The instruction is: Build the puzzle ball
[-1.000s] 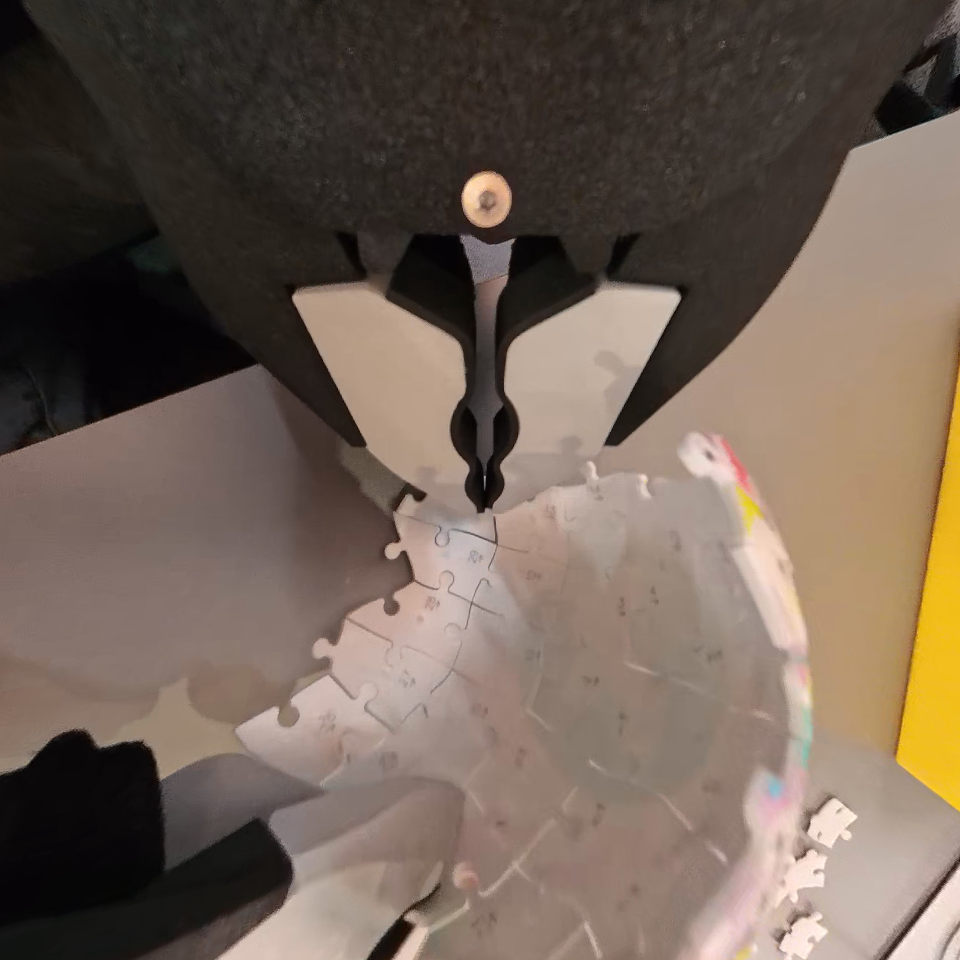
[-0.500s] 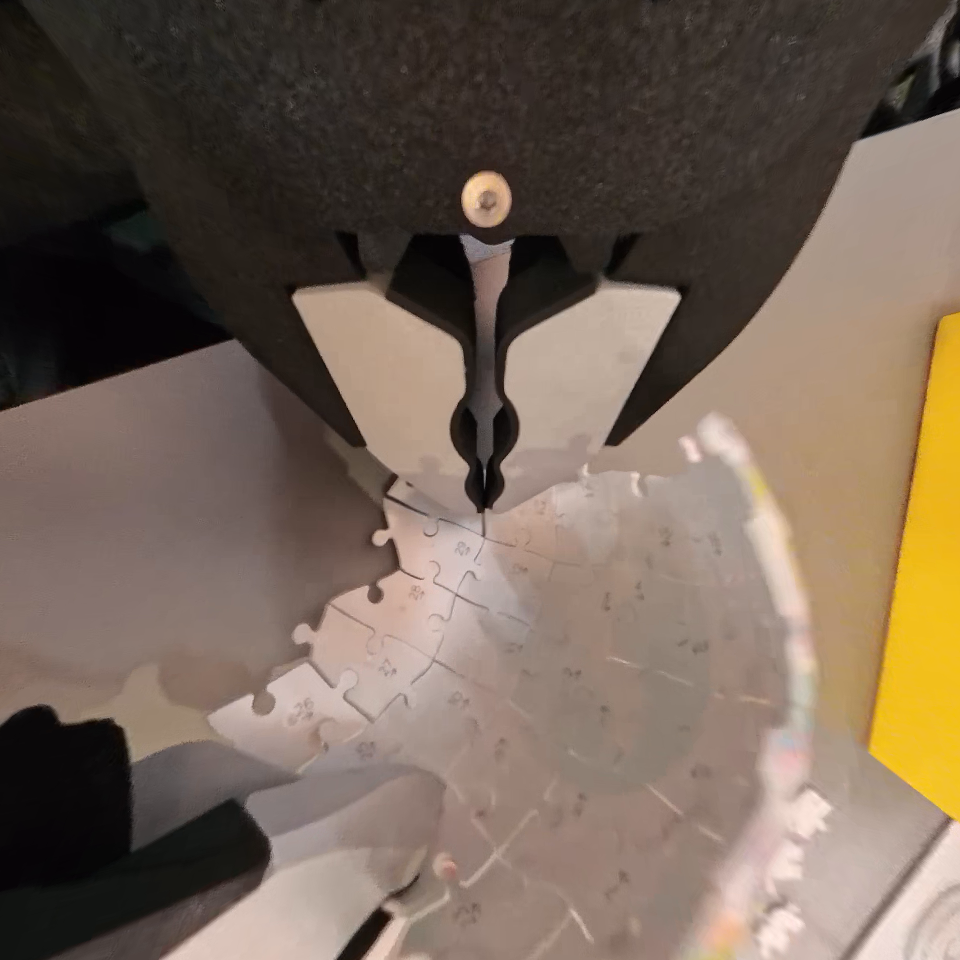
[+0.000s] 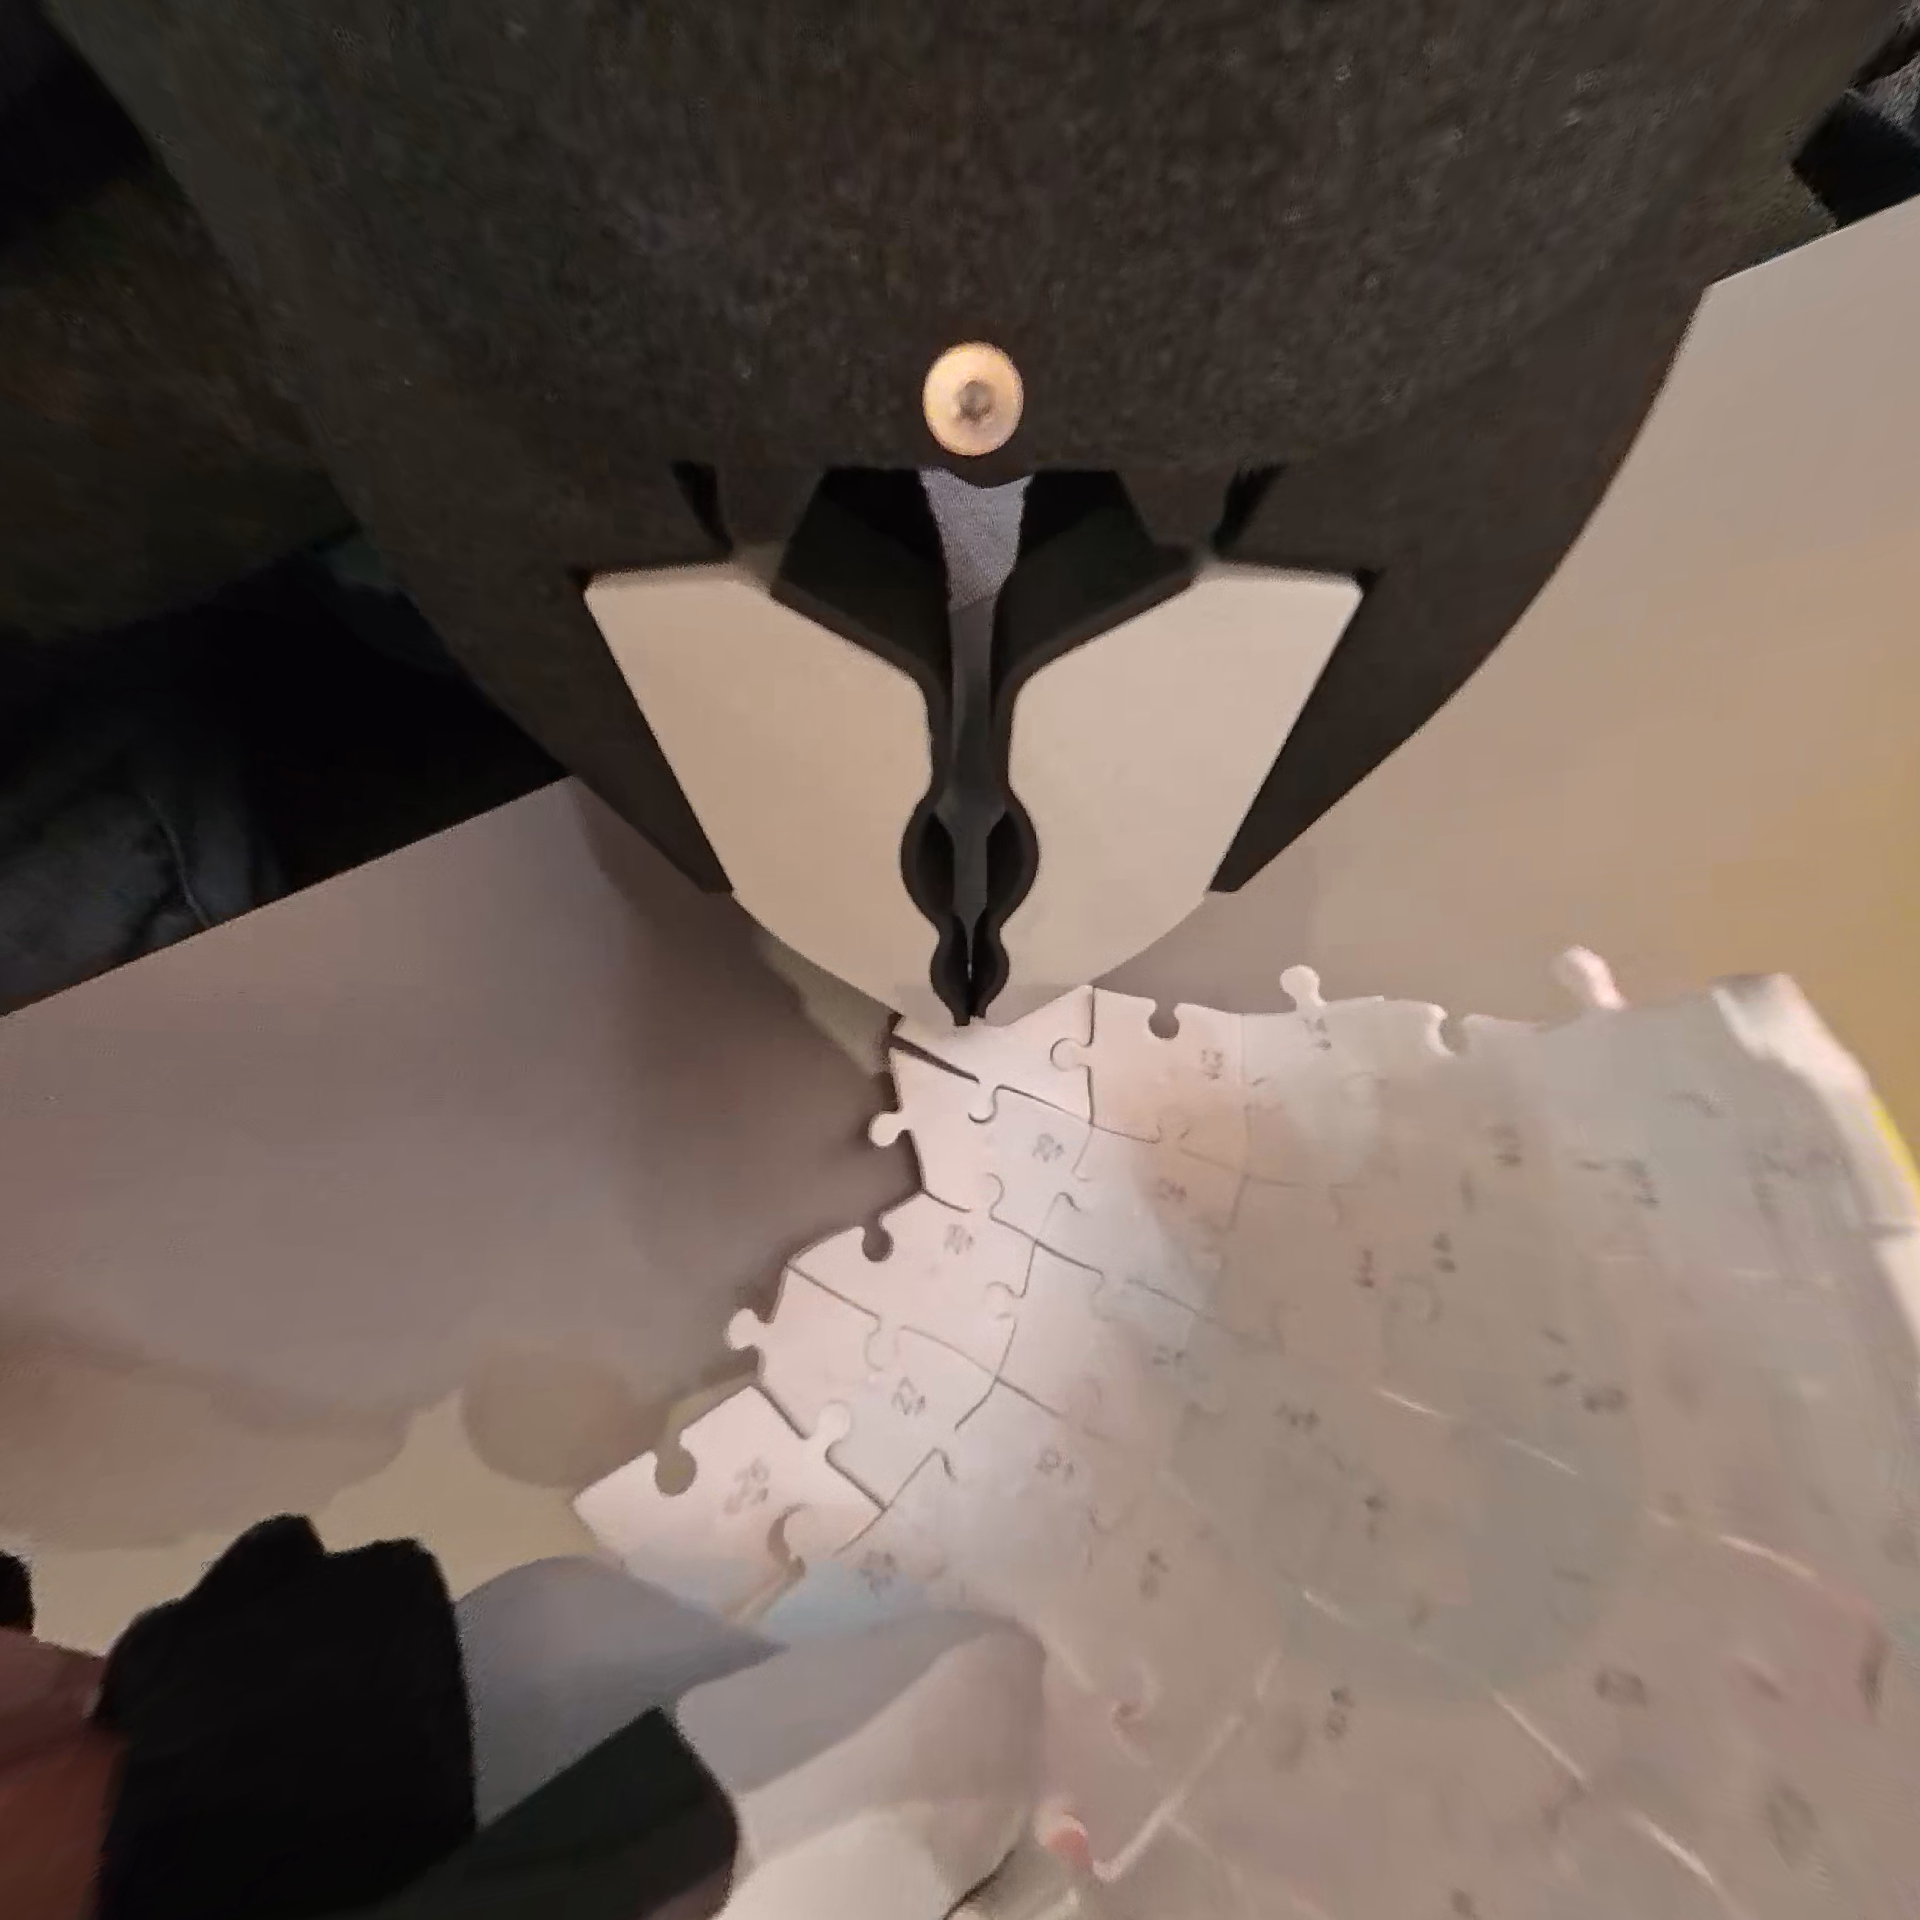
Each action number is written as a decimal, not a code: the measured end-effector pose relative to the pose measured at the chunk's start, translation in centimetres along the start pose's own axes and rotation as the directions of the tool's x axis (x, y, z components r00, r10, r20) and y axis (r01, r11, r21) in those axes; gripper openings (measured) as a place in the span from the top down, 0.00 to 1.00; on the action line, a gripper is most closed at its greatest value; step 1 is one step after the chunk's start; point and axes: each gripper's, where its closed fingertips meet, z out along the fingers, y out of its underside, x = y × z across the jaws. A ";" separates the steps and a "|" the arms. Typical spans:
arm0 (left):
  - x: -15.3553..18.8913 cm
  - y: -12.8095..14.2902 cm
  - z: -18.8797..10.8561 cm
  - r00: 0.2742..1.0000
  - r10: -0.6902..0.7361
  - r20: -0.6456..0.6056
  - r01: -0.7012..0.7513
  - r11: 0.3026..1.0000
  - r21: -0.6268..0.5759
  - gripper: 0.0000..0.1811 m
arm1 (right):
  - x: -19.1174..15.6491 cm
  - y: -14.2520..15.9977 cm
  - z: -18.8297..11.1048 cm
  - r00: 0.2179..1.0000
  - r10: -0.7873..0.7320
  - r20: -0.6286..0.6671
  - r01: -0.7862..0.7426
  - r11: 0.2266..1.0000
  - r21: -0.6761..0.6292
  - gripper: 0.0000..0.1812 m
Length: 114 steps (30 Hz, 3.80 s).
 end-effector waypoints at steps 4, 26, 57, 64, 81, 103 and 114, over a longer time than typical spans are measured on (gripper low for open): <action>-0.1 0.0 0.0 1.000 0.001 0.005 -0.001 1.000 -0.004 1.00 | -0.1 0.0 -0.1 1.000 -0.005 -0.004 0.005 1.000 0.002 0.98; -0.4 -0.7 0.0 1.000 -0.020 0.001 0.020 1.000 0.011 1.00 | 0.0 0.3 0.1 0.999 -0.047 -0.027 0.047 0.999 0.001 0.98; -0.7 -0.4 -0.4 0.999 -0.043 -0.006 0.043 0.999 -0.005 1.00 | 0.0 0.7 0.1 0.999 -0.040 -0.024 0.040 0.999 0.000 0.98; 0.0 -1.0 0.8 0.999 -0.015 -0.035 0.014 1.000 -0.026 1.00 | -0.1 0.7 0.1 0.998 -0.052 -0.029 0.052 0.999 -0.002 0.98; -2.0 -4.4 -4.9 0.999 -0.013 0.035 0.002 0.957 0.291 1.00 | 0.4 0.8 0.0 1.000 -0.019 -0.011 0.019 1.000 0.005 0.98; -3.0 -3.2 -4.9 0.972 -0.158 -0.172 0.200 0.943 0.266 0.84 | 5.6 1.3 -4.2 0.991 0.130 -0.015 -0.130 0.963 -0.235 0.98; -1.1 -4.3 -2.4 0.970 -0.112 -0.214 0.155 0.968 0.198 0.84 | 9.3 1.9 -3.0 0.993 0.029 0.110 0.034 0.851 -0.524 0.98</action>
